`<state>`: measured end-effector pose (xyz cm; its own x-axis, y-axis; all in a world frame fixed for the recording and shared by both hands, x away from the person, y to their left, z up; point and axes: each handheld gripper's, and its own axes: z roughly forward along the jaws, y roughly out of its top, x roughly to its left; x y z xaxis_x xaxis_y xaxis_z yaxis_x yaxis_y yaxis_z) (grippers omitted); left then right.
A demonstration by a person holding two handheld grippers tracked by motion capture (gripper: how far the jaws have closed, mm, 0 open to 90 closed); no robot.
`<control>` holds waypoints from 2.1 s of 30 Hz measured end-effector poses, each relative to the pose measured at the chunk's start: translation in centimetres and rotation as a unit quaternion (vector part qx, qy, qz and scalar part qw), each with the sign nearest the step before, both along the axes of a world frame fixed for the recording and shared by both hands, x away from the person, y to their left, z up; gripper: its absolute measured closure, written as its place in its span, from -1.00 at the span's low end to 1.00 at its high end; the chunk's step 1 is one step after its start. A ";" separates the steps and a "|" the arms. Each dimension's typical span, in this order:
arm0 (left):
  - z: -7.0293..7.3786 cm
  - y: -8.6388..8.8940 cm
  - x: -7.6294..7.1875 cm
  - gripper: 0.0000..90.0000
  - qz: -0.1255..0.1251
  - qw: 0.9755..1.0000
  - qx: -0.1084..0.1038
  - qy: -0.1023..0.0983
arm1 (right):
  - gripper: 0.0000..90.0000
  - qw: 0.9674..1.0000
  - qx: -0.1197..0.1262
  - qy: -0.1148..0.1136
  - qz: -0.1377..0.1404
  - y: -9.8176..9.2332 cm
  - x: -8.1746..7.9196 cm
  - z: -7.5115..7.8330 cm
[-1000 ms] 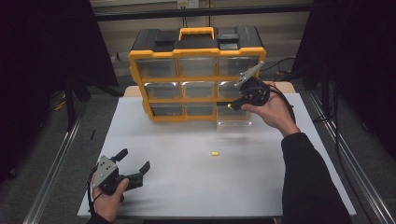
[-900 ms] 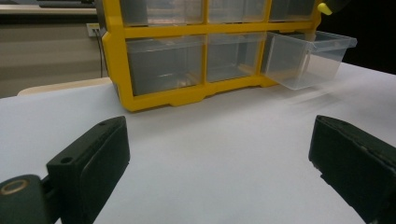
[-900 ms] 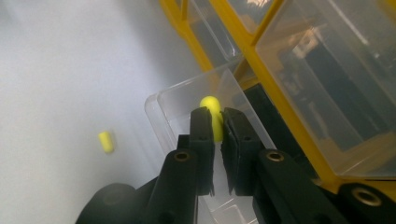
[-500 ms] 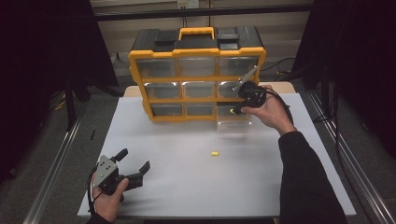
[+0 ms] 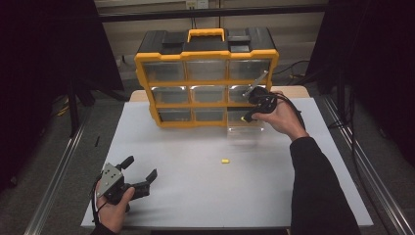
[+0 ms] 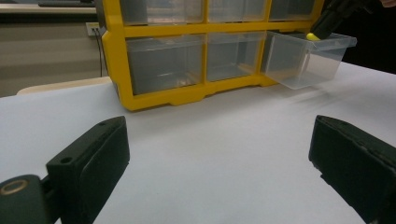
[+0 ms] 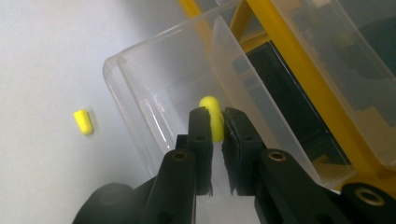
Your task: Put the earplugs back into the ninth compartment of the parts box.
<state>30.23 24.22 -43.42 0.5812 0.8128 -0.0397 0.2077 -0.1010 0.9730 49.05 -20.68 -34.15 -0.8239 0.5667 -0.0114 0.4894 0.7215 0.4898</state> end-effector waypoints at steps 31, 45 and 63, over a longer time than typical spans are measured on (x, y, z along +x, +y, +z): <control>-0.1 -0.2 0.0 -0.89 0.000 1.000 -0.003 0.002 | -0.83 0.998 0.021 -0.040 -0.048 -1.1 -0.5 0.1; -0.1 -0.2 0.0 -0.89 0.000 1.000 -0.003 0.002 | -0.91 0.995 0.040 -0.068 -0.055 -1.6 -2.0 0.5; 0.0 -0.2 0.0 -0.89 -0.004 1.000 0.004 0.001 | -0.87 0.992 0.067 -0.102 -0.029 -1.4 -5.2 1.0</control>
